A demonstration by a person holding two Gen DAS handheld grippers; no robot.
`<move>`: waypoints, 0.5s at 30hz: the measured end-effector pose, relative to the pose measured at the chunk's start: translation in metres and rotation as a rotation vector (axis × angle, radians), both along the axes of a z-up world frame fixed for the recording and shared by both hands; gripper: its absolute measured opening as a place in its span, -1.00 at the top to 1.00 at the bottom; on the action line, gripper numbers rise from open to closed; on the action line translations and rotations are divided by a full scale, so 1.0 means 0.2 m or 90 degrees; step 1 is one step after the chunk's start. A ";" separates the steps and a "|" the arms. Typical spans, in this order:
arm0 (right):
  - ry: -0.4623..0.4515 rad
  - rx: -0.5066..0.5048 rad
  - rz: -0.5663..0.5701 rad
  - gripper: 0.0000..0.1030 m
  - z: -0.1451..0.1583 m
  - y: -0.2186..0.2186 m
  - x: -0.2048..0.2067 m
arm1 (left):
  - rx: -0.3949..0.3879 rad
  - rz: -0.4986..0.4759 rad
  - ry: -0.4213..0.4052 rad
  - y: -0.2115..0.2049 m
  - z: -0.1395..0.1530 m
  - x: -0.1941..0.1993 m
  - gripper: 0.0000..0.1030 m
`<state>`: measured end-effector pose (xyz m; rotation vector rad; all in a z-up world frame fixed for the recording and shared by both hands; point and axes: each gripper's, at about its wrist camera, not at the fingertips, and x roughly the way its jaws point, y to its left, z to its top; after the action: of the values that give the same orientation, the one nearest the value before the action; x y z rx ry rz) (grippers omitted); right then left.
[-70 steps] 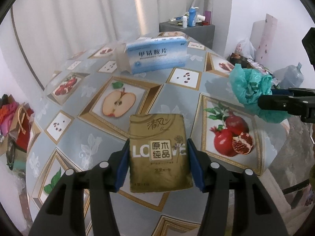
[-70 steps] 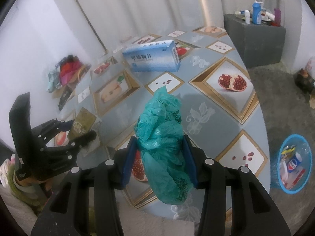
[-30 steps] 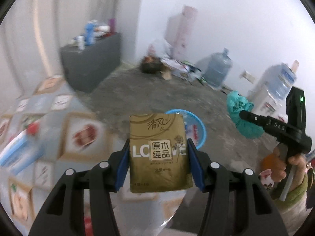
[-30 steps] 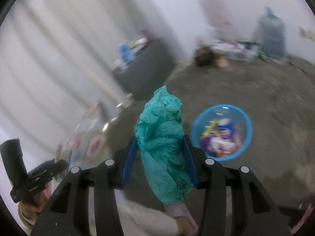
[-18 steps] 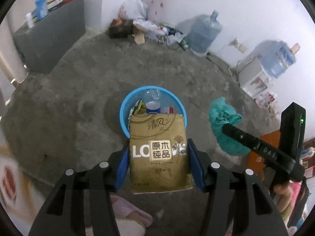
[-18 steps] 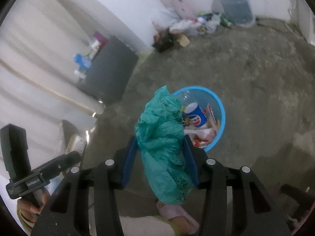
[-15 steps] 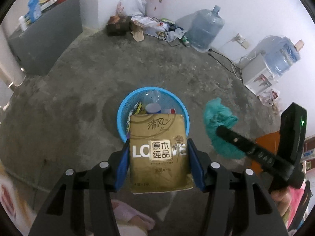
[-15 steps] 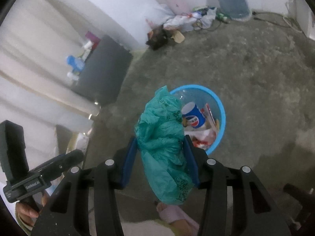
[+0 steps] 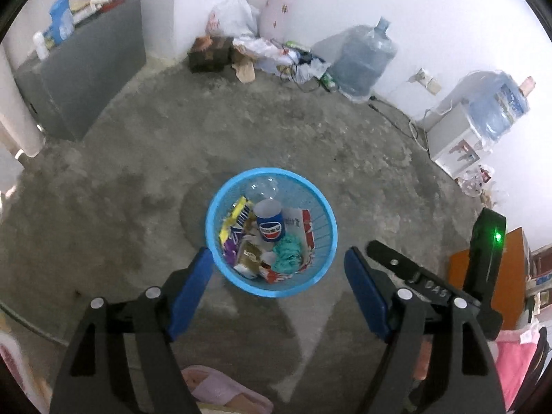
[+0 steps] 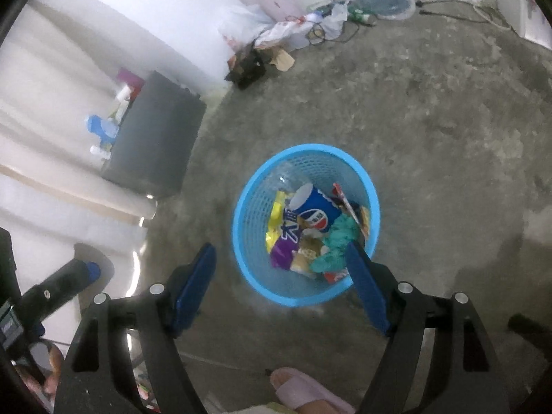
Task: Collect trash
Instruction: 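Move both tools back to the table toward the remaining items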
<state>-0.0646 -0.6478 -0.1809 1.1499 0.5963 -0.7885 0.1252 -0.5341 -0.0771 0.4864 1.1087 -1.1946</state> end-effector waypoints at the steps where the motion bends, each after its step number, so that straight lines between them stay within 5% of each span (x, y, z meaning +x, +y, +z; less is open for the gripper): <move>1: -0.005 -0.006 0.001 -0.43 0.01 0.00 0.00 | -0.010 0.009 -0.002 0.06 0.05 0.00 -0.48; 8: -0.045 -0.079 0.077 -0.43 0.20 0.14 0.01 | -0.095 0.070 -0.040 0.57 0.34 0.05 -0.48; 15: -0.073 -0.161 0.233 -0.43 0.45 0.39 0.27 | -0.161 0.182 -0.114 1.27 0.56 0.17 -0.48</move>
<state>-0.0107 -0.5702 -0.0910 0.8172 0.5723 -0.4641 0.1601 -0.2805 0.0347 0.2255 0.8286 -1.0011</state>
